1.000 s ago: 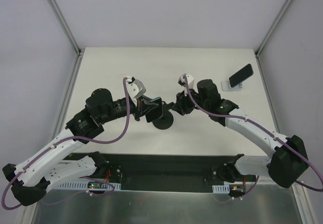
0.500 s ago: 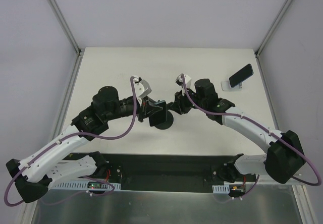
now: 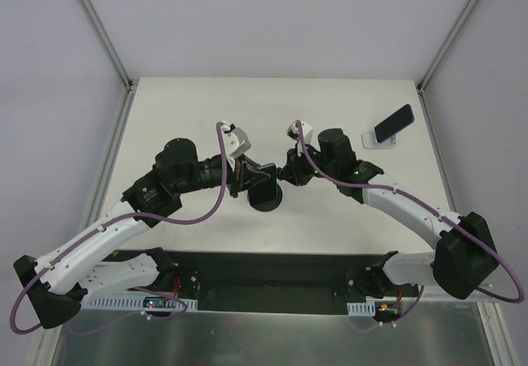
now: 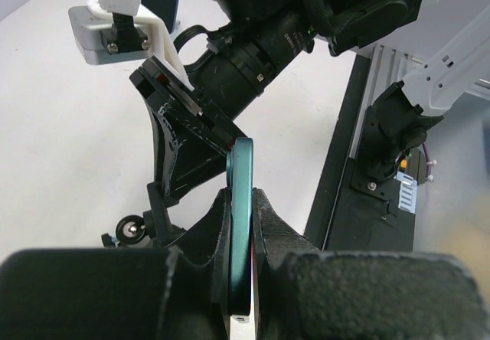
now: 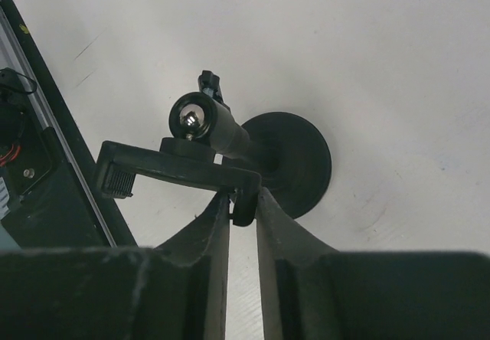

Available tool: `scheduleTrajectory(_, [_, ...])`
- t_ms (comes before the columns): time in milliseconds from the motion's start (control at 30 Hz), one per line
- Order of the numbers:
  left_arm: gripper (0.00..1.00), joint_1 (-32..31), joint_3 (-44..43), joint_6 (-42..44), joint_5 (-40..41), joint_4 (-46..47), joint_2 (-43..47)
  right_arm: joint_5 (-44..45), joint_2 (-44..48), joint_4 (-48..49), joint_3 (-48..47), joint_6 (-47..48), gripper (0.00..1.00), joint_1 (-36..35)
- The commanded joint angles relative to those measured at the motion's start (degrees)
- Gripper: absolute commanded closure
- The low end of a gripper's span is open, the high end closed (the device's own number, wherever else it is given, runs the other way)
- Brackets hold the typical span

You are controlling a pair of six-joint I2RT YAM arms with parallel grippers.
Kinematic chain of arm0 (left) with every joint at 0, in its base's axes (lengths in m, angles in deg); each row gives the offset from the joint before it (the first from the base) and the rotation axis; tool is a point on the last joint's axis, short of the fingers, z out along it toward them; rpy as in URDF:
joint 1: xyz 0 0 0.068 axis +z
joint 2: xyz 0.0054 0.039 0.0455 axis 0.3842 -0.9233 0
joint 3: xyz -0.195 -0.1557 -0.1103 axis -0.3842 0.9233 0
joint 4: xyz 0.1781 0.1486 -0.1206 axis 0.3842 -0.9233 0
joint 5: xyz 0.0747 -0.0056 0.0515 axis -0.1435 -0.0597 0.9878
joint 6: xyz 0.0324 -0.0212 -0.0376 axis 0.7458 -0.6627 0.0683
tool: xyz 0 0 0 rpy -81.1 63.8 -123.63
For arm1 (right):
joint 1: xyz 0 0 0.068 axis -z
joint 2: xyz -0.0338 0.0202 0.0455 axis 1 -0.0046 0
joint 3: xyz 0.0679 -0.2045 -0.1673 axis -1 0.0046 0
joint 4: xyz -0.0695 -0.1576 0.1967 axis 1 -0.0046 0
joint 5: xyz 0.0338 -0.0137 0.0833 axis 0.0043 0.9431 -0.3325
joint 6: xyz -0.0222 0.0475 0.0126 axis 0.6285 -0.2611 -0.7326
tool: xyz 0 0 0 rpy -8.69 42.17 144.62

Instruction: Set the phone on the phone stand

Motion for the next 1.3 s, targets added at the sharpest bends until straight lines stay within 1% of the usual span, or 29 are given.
scheduleTrajectory(0, [1.0, 0.4, -2.0, -2.2, -3.4, 9.0, -0.2, -3.5, -0.3, 3.2, -1.6, 0.0, 0.85, 0.1])
scheduleTrajectory(33, [1.0, 0.4, -2.3, -2.9, -5.1, 9.6, -1.3, -3.6, -0.2, 2.8, -2.1, 0.1, 0.99, 0.1])
scheduleTrajectory(133, [1.0, 0.4, -1.9, -3.6, -7.9, 13.0, -3.7, -3.9, 0.1, 1.4, -3.2, 0.6, 0.99, 0.0])
scheduleTrajectory(233, [1.0, 1.1, -0.4, -4.3, -11.3, 19.3, -6.9, -2.2, 1.7, 0.6, -3.2, 1.3, 1.0, 0.1])
scheduleTrajectory(267, [1.0, 1.8, 0.0, -5.2, -15.0, 21.5, -8.2, -1.8, 2.1, 0.5, -3.1, 1.4, 1.0, 0.1])
scheduleTrajectory(300, [1.0, 3.0, 0.4, -6.1, -17.1, 26.6, -11.0, -1.7, 2.5, 0.5, -3.2, 1.6, 1.0, 0.1])
scheduleTrajectory(333, [1.0, 3.5, 1.3, -7.2, -20.1, 29.4, -12.2, -1.8, 2.9, -0.8, -3.4, 1.9, 1.0, 0.1])
scheduleTrajectory(367, [1.0, 3.9, 2.0, -7.2, -24.5, 32.0, -13.4, -2.0, 3.0, -1.5, -3.5, 2.3, 1.0, 0.1])
scheduleTrajectory(400, [1.0, 4.1, 2.6, -6.8, -26.6, 36.3, -15.2, -2.9, 3.0, -1.7, -3.7, 2.5, 1.0, 0.2])
scheduleTrajectory(433, [1.0, 4.1, 2.3, -5.3, -28.9, 37.1, -16.6, -3.2, 3.0, -2.2, -4.0, 2.9, 1.0, 0.1])
scheduleTrajectory(467, [1.0, 4.3, 1.4, -4.3, -30.9, 36.5, -17.8, -3.8, 3.0, -3.2, -4.2, 3.7, 1.0, 0.1])
scheduleTrajectory(500, [1.0, 4.5, 0.1, -3.2, -35.1, 33.4, -20.7, -4.4, 2.7, -3.7, -4.9, 4.2, 0.99, 0.0])
scheduleTrajectory(567, [1.0, 4.7, -4.8, 1.6, -37.5, 27.2, -23.4, -4.4, 2.3, -5.8, -5.6, 5.5, 1.0, 0.2])
scheduleTrajectory(600, [1.0, 4.8, -6.3, 4.0, -37.7, 24.0, -25.0, -4.3, 2.3, -6.2, -5.8, 5.8, 0.99, 0.2])
scheduleTrajectory(633, [1.0, 4.8, -8.5, 8.0, -37.0, 17.8, -25.6, -4.4, 2.3, -6.6, -6.3, 6.0, 1.0, 0.2])
scheduleTrajectory(733, [1.0, 4.9, -10.1, 13.2, -33.6, 12.3, -26.3, -5.0, 1.9, -7.8, -7.4, 6.0, 1.0, 0.3])
scheduleTrajectory(833, [1.0, 4.9, -9.8, 16.1, -31.0, 11.1, -26.1, -6.4, 1.1, -9.8, -8.7, 5.9, 1.0, 0.3])
scheduleTrajectory(933, [1.0, 4.9, -9.7, 17.6, -31.0, 11.1, -27.0, -6.7, 1.1, -10.3, -9.0, 5.7, 1.0, 0.4])
scheduleTrajectory(1100, [1.0, 4.9, -10.7, 17.8, -33.5, 11.7, -28.7, -7.0, 1.4, -10.1, -8.6, 5.7, 0.99, 0.4])
scheduleTrajectory(1267, [1.0, 5.0, -10.5, 18.8, -30.4, 12.0, -29.1, -7.2, 2.0, -9.8, -8.7, 5.1, 0.99, 0.5])
